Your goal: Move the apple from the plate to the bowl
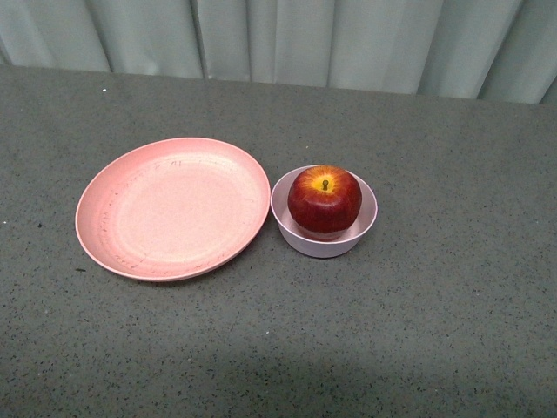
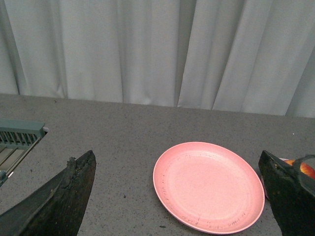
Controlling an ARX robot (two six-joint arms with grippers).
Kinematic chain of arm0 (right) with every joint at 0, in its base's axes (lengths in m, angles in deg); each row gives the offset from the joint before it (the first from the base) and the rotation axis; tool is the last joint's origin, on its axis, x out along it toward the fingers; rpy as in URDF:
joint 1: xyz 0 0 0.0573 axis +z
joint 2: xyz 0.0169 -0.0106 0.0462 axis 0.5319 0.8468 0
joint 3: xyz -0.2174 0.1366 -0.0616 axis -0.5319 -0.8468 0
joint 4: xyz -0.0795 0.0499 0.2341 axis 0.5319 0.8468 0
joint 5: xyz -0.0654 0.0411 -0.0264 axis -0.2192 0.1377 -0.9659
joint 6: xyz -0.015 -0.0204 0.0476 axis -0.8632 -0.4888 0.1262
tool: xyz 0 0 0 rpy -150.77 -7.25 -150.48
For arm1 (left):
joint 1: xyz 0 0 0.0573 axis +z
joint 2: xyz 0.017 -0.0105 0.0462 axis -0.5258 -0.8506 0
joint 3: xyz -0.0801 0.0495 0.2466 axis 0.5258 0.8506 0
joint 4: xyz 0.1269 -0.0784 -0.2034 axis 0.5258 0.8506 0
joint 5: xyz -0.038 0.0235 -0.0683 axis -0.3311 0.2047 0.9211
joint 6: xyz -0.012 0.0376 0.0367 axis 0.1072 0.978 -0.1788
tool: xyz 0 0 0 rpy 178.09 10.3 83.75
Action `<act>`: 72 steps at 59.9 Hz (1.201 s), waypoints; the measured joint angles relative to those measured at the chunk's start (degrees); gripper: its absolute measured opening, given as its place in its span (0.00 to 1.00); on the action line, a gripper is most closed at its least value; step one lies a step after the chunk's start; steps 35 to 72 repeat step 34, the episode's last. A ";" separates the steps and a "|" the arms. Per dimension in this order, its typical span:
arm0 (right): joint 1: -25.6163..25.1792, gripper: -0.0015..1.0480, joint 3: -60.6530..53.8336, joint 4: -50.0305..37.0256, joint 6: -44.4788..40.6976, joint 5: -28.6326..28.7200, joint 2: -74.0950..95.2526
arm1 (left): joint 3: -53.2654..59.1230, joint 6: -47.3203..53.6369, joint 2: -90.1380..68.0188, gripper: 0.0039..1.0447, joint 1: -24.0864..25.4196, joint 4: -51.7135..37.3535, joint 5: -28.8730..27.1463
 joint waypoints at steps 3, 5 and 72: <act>0.00 0.91 0.00 0.00 0.00 0.00 0.00 | 0.00 0.00 0.00 0.94 0.00 0.02 -0.02; 0.00 0.91 0.00 0.00 0.00 0.00 0.00 | 0.00 0.00 0.00 0.94 0.00 0.00 -0.02; 0.00 0.91 0.00 0.00 0.00 0.00 0.00 | 0.00 0.00 0.00 0.94 0.00 0.02 0.00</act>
